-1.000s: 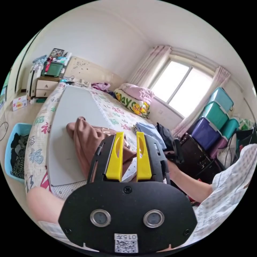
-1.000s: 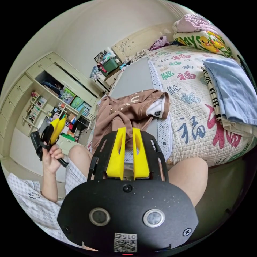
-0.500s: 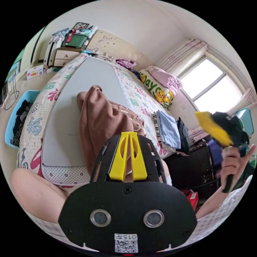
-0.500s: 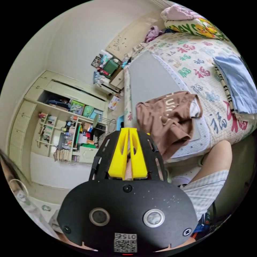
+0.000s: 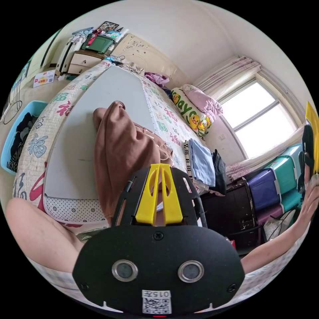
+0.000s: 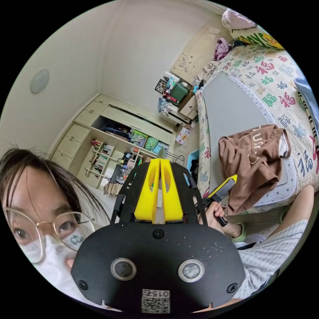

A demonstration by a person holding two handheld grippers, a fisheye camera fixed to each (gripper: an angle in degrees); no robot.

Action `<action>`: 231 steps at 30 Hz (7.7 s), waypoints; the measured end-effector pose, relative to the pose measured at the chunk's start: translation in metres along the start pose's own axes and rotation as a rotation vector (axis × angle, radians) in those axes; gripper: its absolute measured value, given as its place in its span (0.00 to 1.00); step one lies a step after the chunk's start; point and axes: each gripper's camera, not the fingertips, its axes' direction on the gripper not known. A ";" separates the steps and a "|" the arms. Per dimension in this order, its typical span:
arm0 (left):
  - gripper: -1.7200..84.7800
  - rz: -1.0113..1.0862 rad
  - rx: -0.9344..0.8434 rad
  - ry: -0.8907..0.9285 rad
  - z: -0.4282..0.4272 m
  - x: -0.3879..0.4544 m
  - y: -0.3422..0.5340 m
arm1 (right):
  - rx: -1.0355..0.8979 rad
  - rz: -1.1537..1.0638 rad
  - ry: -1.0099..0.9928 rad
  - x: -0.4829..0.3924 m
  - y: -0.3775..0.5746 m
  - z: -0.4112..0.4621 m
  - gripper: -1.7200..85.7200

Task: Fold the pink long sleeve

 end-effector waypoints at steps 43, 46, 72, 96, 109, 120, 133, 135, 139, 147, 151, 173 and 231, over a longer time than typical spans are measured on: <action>0.05 0.386 -0.209 -0.374 -0.059 0.025 -0.032 | 0.046 -0.390 0.602 0.231 0.002 -0.042 0.12; 0.08 0.454 -0.134 -0.332 -0.073 0.046 -0.048 | -0.051 -0.290 0.613 0.291 -0.018 -0.026 0.15; 0.05 0.673 -0.690 -0.013 0.279 0.086 -0.214 | -0.253 -0.233 0.425 0.401 -0.046 0.018 0.03; 0.06 0.062 0.051 0.009 -0.115 -0.147 -0.089 | -0.442 -0.805 0.389 0.334 -0.076 0.129 0.18; 0.18 0.687 -0.300 -0.325 -0.074 -0.095 -0.080 | -0.888 -0.863 0.405 0.355 -0.129 0.312 0.18; 0.18 1.035 -0.468 -0.271 0.011 -0.024 -0.070 | -0.815 -0.721 0.452 0.355 -0.150 0.280 0.04; 0.14 1.227 -0.254 -0.351 0.017 0.059 -0.045 | -0.402 -0.457 0.425 0.374 -0.090 0.083 0.03; 0.14 1.274 -0.223 -0.423 0.013 0.074 -0.031 | -0.398 -0.446 0.410 0.374 -0.085 0.086 0.03; 0.14 1.292 -0.252 -0.488 0.005 0.072 -0.022 | -0.402 -0.460 0.395 0.366 -0.085 0.088 0.03; 0.14 1.477 -0.418 -0.495 0.023 0.078 0.016 | -0.409 -0.461 0.388 0.345 -0.079 0.091 0.03; 0.13 1.502 -0.281 -0.527 0.012 0.078 0.036 | -0.421 -0.464 0.404 0.338 -0.073 0.089 0.03; 0.01 0.409 0.744 -0.044 -0.308 0.046 0.005 | 0.354 -0.605 0.151 0.041 -0.058 -0.065 0.02; 0.13 0.425 -0.361 -0.440 0.151 -0.159 -0.012 | -0.762 -0.805 0.570 0.398 0.023 0.276 0.09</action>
